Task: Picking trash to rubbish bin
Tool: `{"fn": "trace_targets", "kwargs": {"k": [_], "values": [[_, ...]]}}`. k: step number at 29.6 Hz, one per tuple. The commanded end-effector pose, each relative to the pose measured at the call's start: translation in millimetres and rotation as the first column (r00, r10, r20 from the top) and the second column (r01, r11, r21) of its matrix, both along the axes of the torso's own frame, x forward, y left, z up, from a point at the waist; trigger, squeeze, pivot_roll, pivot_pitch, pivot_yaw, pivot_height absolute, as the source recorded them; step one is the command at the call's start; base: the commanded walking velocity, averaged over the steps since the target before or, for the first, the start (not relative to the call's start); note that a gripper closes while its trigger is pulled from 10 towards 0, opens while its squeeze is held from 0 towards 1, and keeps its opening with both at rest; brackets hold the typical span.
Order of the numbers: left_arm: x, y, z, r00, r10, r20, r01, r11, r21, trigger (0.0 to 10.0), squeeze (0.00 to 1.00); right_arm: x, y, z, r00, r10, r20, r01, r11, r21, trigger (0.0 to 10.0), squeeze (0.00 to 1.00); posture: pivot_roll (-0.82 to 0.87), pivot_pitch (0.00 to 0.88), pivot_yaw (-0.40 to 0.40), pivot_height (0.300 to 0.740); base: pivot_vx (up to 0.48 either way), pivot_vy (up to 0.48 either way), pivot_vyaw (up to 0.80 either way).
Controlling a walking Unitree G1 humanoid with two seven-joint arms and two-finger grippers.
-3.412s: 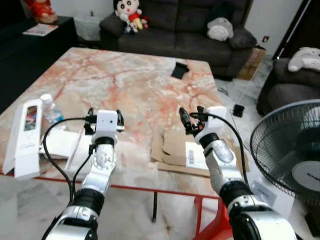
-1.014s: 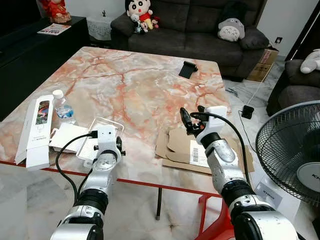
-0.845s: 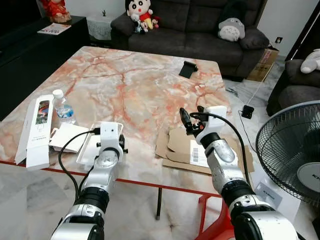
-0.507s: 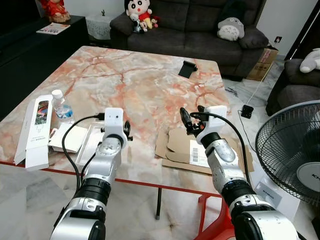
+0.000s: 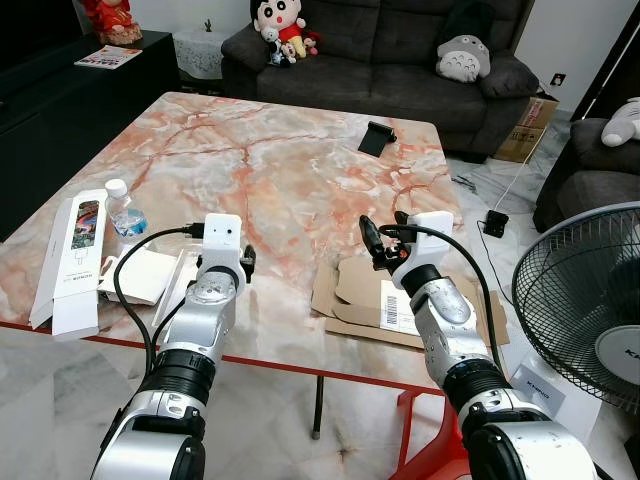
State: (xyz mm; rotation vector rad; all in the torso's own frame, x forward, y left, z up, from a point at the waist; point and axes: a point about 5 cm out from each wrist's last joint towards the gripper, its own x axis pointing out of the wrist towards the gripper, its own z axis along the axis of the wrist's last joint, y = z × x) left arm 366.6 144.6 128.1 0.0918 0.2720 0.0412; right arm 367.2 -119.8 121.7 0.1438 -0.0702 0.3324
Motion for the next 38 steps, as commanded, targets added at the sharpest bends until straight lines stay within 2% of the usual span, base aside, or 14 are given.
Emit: {"fn": "trace_targets", "kwargs": {"k": [1, 6, 16, 25, 32, 38], "values": [[-0.7, -5.4, 1, 1.0, -0.024, -0.013, 0.024, 1.0, -0.011, 10.0, 0.0, 3.0, -1.0, 5, 1.0, 0.002, 0.011, -0.002, 1.0, -0.009, 10.0, 0.0, -0.08, 0.0, -0.096, 0.74, 0.0, 0.0, 0.0], [-3.0, -10.0, -3, 0.998, -0.036, -0.059, 0.033, 0.998, -0.054, 10.0, 0.0, 2.8, -0.8, 5, 1.0, 0.006, 0.011, -0.006, 1.0, -0.011, 10.0, 0.0, -0.08, 0.0, -0.094, 0.74, 0.0, 0.0, 0.0], [-6.0, -4.7, -10, 0.994, -0.005, -0.113, 0.003, 1.0, -0.015, 10.0, 0.0, 1.9, -0.9, 4, 1.0, 0.012, 0.008, -0.012, 1.0, -0.015, 10.0, 0.0, -0.08, 0.0, -0.091, 0.74, 0.0, 0.0, 0.0], [-7.9, -2.0, -10, 0.993, 0.012, -0.12, -0.014, 1.0, -0.016, 10.0, 0.0, 1.8, -1.3, 4, 1.0, 0.014, 0.008, -0.014, 1.0, -0.015, 10.0, 0.0, -0.08, 0.0, -0.092, 0.74, 0.0, 0.0, 0.0], [-12.4, 0.6, -21, 0.984, 0.026, -0.178, -0.033, 0.999, -0.039, 10.0, 0.0, 0.9, -1.7, 2, 1.0, 0.015, 0.001, -0.015, 1.0, -0.016, 10.0, 0.0, -0.08, 0.0, -0.093, 0.74, 0.0, 0.0, 0.0], [-13.7, 0.5, -23, 0.982, 0.027, -0.188, -0.035, 0.999, -0.04, 10.0, 0.0, 0.9, -2.1, 1, 1.0, 0.015, 0.0, -0.015, 1.0, -0.018, 10.0, 0.0, -0.08, 0.0, -0.095, 0.74, 0.0, 0.0, 0.0]]}}
